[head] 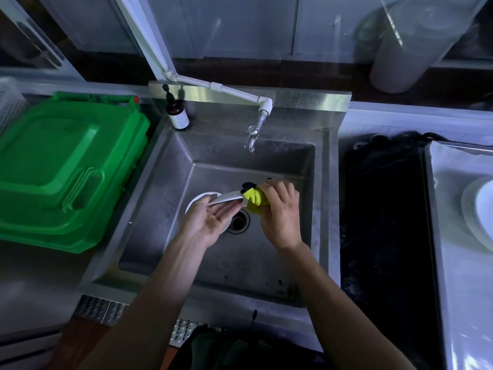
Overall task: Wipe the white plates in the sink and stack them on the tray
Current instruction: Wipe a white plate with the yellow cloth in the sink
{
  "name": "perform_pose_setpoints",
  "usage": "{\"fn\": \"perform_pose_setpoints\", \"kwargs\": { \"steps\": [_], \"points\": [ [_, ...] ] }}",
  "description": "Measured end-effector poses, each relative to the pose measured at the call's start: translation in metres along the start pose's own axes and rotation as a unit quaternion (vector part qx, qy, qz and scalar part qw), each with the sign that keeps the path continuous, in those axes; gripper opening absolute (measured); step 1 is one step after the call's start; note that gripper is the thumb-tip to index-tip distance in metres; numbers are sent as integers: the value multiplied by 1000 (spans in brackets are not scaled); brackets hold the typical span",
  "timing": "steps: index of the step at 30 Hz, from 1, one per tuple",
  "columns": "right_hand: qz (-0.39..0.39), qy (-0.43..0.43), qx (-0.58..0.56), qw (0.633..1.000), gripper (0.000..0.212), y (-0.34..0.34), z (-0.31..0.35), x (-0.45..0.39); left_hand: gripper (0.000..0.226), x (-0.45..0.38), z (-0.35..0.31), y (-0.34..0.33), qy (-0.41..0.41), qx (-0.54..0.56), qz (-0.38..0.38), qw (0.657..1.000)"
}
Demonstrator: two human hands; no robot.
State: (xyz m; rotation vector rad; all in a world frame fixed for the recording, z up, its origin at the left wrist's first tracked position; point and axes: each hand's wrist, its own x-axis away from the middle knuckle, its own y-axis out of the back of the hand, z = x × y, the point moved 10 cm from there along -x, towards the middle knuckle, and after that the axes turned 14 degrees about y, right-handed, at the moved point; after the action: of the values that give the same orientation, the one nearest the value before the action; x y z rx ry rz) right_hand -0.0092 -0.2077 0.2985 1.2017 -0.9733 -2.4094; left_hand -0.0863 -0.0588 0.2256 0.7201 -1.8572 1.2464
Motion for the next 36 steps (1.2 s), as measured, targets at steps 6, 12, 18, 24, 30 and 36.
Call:
{"fn": "perform_pose_setpoints", "kwargs": {
  "steps": [6, 12, 18, 24, 30, 36],
  "points": [
    [72, -3, -42, 997, 49, -16, -3, 18, 11, -3, -7, 15, -42, -12, -40, 998],
    [147, 14, -106, 983, 48, -27, 7, 24, 12, -6, -17, 28, -87, -33, -63, 994],
    [183, -47, -154, 970, 55, -46, 5, 20, 45, -3, -16, 36, -104, -51, -73, 991],
    [192, -137, -236, 942, 54, -64, 2, 17, 42, 0, -22, 38, -127, -120, -74, 982],
    [137, -111, -237, 955, 42, -59, 16, 0, 32, 0, -20, 35, -138, -147, -41, 978],
    [146, -74, -116, 980, 39, -60, 34, 9, 28, 0, -18, 27, -148, -136, 11, 980]
  ]
}}
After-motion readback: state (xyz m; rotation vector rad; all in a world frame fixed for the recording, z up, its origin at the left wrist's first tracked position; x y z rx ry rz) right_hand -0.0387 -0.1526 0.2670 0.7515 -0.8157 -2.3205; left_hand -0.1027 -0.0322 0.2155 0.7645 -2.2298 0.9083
